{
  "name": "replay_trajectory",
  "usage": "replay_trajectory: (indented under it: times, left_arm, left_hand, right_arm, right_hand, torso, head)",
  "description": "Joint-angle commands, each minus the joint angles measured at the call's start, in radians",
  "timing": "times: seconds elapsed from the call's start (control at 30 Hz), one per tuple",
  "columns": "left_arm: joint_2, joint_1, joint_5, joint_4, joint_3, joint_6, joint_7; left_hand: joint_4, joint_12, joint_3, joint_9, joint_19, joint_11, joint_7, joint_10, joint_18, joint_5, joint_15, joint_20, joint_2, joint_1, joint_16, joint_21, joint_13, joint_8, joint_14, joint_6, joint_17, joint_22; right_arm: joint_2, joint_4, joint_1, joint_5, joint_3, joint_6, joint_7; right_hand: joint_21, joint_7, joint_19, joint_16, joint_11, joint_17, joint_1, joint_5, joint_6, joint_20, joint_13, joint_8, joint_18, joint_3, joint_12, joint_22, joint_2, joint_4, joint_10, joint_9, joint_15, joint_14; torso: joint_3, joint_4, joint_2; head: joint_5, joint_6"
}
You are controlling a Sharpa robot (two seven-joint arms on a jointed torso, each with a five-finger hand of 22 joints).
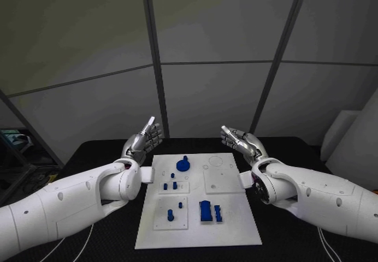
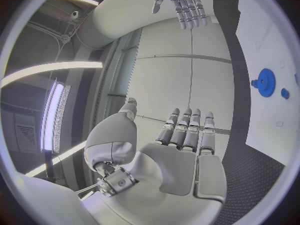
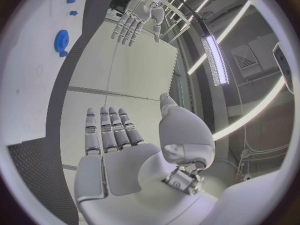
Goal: Assemble the parts on the task board
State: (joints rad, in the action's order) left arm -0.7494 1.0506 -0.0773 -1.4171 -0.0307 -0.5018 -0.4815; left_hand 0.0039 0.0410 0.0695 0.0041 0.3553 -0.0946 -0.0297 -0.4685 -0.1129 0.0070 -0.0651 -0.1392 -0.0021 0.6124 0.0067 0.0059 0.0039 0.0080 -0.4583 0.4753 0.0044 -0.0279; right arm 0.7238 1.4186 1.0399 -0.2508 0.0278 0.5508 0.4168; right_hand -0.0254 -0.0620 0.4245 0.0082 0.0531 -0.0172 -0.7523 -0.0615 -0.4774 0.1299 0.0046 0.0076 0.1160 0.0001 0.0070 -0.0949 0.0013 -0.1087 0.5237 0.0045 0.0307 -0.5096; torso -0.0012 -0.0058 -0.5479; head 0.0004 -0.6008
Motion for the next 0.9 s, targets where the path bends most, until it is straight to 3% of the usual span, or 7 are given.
replay_trajectory:
  times: [0.03, 0.1, 0.2, 0.23, 0.27, 0.3, 0.9]
  left_arm:
    - [-0.012, 0.0, 0.056, -0.063, 0.01, -0.178, -0.03]
    - [-0.02, 0.0, 0.066, -0.104, 0.019, -0.219, -0.034]
    - [-0.027, 0.0, 0.074, -0.137, 0.027, -0.252, -0.037]
    - [-0.029, -0.001, 0.075, -0.144, 0.029, -0.259, -0.038]
    - [-0.03, -0.001, 0.076, -0.149, 0.03, -0.264, -0.038]
    - [-0.03, -0.001, 0.077, -0.152, 0.03, -0.267, -0.038]
    - [-0.031, -0.001, 0.077, -0.153, 0.031, -0.268, -0.039]
  left_hand:
    - [-0.004, -0.041, -0.07, -0.004, -0.113, 0.095, 0.03, 0.149, 0.034, -0.007, 0.065, 0.045, 0.002, -0.195, -0.007, -0.006, -0.004, -0.008, 0.146, -0.152, -0.004, 0.028]
    - [-0.004, -0.041, -0.07, -0.004, -0.136, 0.095, 0.03, 0.179, 0.113, -0.007, 0.065, 0.053, 0.002, -0.234, -0.007, -0.006, -0.004, -0.008, 0.176, -0.181, -0.004, 0.028]
    - [-0.004, -0.041, -0.07, -0.004, -0.161, 0.095, 0.03, 0.212, 0.113, -0.007, 0.065, 0.063, 0.002, -0.277, -0.007, -0.006, -0.004, -0.008, 0.208, -0.216, -0.004, 0.028]
    - [-0.004, -0.041, -0.07, -0.004, -0.169, 0.095, 0.03, 0.223, 0.113, -0.007, 0.065, 0.066, 0.002, -0.292, -0.007, -0.006, -0.004, -0.008, 0.218, -0.227, -0.004, 0.028]
    - [-0.004, -0.041, -0.07, -0.004, -0.177, 0.095, 0.03, 0.233, 0.113, -0.007, 0.065, 0.069, 0.002, -0.304, -0.007, -0.006, -0.004, -0.008, 0.228, -0.236, -0.004, 0.028]
    - [-0.004, -0.041, -0.07, -0.004, -0.182, 0.095, 0.03, 0.239, 0.113, -0.007, 0.065, 0.139, 0.002, -0.313, -0.007, -0.006, -0.004, -0.008, 0.234, -0.243, -0.004, 0.028]
    - [-0.004, -0.041, -0.07, -0.004, -0.271, 0.095, 0.03, 0.359, 0.113, -0.007, 0.065, 0.139, 0.002, -0.468, -0.007, -0.006, -0.004, -0.008, 0.351, -0.363, -0.004, 0.028]
  right_arm:
    - [0.022, 0.062, 0.005, 0.168, -0.009, 0.149, 0.074]
    - [0.038, 0.103, 0.007, 0.206, -0.018, 0.181, 0.088]
    - [0.05, 0.136, 0.009, 0.237, -0.025, 0.207, 0.098]
    - [0.053, 0.143, 0.01, 0.243, -0.026, 0.213, 0.1]
    - [0.055, 0.148, 0.01, 0.247, -0.027, 0.216, 0.102]
    - [0.056, 0.151, 0.01, 0.25, -0.028, 0.219, 0.103]
    - [0.056, 0.151, 0.01, 0.251, -0.028, 0.219, 0.103]
  right_hand:
    - [0.025, 0.062, -0.135, -0.008, -0.053, 0.017, 0.241, 0.061, 0.153, -0.042, -0.005, -0.008, -0.035, 0.0, -0.007, 0.095, -0.001, 0.035, -0.168, -0.005, -0.031, 0.163]
    - [0.025, 0.062, -0.162, -0.008, -0.053, 0.017, 0.287, 0.061, 0.182, -0.05, -0.005, -0.008, -0.046, 0.0, -0.007, 0.095, -0.001, 0.109, -0.2, -0.005, -0.031, 0.194]
    - [0.025, 0.062, -0.192, -0.008, -0.053, 0.017, 0.34, 0.061, 0.216, -0.058, -0.005, -0.008, -0.046, 0.0, -0.007, 0.095, -0.001, 0.109, -0.237, -0.005, -0.031, 0.23]
    - [0.025, 0.062, -0.2, -0.008, -0.053, 0.017, 0.356, 0.061, 0.226, -0.13, -0.005, -0.008, -0.046, 0.0, -0.007, 0.095, -0.001, 0.109, -0.248, -0.005, -0.031, 0.241]
    - [0.025, 0.062, -0.209, -0.008, -0.053, 0.017, 0.371, 0.061, 0.236, -0.13, -0.005, -0.008, -0.116, 0.0, -0.007, 0.095, -0.001, 0.109, -0.258, -0.005, -0.031, 0.251]
    - [0.025, 0.062, -0.216, -0.008, -0.053, 0.017, 0.384, 0.061, 0.244, -0.13, -0.005, -0.008, -0.116, 0.0, -0.007, 0.095, -0.001, 0.109, -0.267, -0.005, -0.031, 0.26]
    - [0.025, 0.062, -0.321, -0.008, -0.053, 0.017, 0.572, 0.061, 0.363, -0.13, -0.005, -0.008, -0.116, 0.0, -0.007, 0.095, -0.001, 0.109, -0.398, -0.005, -0.031, 0.387]
  torso:
    - [0.0012, 0.0058, 0.004]
    - [0.0012, 0.0058, 0.004]
    - [0.0012, 0.0058, 0.004]
    - [0.0012, 0.0058, 0.004]
    - [0.0012, 0.0058, 0.004]
    - [0.0012, 0.0058, 0.004]
    - [0.0012, 0.0058, 0.004]
  head:
    - [0.0, 0.001]
    - [0.0, 0.001]
    - [0.0, 0.001]
    - [0.0, 0.001]
    - [0.0, 0.001]
    - [0.0, 0.001]
    - [0.0, 0.001]
